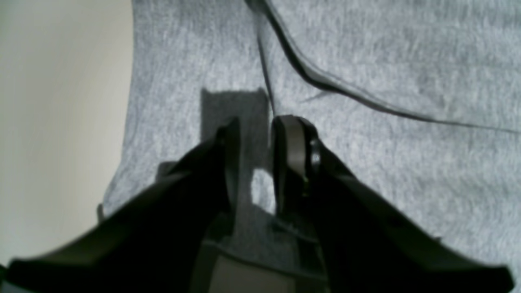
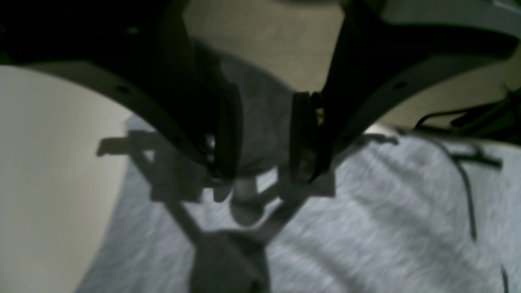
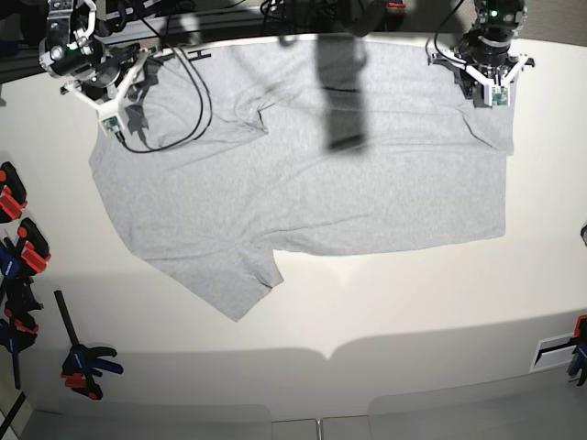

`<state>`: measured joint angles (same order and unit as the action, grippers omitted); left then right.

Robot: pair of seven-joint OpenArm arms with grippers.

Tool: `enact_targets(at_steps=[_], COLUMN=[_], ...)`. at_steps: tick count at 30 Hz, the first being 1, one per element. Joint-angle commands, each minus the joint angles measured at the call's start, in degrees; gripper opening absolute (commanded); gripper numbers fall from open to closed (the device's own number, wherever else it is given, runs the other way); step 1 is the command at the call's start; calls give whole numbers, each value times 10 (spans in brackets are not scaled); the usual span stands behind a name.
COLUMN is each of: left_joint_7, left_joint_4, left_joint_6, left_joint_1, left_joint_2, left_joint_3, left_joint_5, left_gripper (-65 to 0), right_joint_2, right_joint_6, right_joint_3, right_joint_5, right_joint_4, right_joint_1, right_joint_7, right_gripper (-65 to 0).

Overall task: Fold the T-shirt properly
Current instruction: 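Move the left gripper along the shirt's side seam to the hem corner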

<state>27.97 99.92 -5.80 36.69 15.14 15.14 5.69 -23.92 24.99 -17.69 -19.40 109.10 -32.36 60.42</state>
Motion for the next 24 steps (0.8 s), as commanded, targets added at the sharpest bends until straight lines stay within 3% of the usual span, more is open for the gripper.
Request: enact_targets(at_steps=[1, 9, 12, 17, 21, 24], left_joint_7=[55, 140, 153, 127, 90, 82], left_joint_4=[1, 113, 151, 192, 223, 239], left_joint_6=[4, 4, 4, 5, 5, 4], left_joint_1=[16, 17, 17, 12, 10, 1], left_joint_2=[3, 3, 3, 3, 10, 35], left_joint_3=[2, 2, 2, 2, 2, 2], left_joint_5=[-12, -15, -45, -102, -105, -101], left_gripper=[-503, -503, -504, -503, -501, -446], right_joint_2=[-9, -8, -8, -8, -8, -8], right_joint_6=[-10, -13, -14, -14, -14, -14], right_joint_3=[-3, -3, -3, -3, -3, -3], right_joint_5=[2, -5, -5, -5, -5, -5], right_joint_4=[10, 10, 10, 34, 77, 101], right_joint_1=[3, 13, 13, 13, 13, 13], right_joint_7=[-8, -9, -9, -16, -30, -64], right_gripper=[-430, -430, -430, -430, -422, -352])
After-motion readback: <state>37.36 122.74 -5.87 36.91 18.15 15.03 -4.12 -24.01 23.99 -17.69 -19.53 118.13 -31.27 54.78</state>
